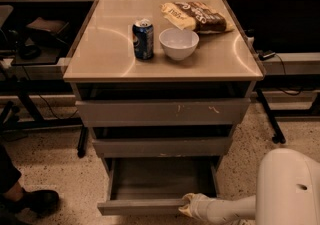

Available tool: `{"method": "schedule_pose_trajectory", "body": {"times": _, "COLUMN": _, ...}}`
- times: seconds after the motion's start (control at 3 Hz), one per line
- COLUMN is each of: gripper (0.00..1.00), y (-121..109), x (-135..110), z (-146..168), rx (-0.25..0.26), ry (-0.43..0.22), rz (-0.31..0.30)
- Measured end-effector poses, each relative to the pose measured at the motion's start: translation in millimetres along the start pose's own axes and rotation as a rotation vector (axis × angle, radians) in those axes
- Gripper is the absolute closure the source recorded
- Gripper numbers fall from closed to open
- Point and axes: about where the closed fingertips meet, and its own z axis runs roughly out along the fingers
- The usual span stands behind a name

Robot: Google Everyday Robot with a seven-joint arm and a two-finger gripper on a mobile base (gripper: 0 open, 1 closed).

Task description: Open bottom drawer

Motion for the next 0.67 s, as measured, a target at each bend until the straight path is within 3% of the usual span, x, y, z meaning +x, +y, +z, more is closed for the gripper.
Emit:
{"method": "schedule_pose_trajectory", "body": {"times": 0.33, "gripper": 1.0, "y": -0.5, "x": -1.9, "z": -2.6, "rx": 0.0, "ry": 0.0, "rz": 0.0}}
{"method": "schedule_pose_trajectory", "body": {"times": 0.67, "gripper": 1.0, "y": 16.4, "x": 10.4, "z": -8.7, "rx": 0.003, "ry": 0.005, "rz": 0.007}}
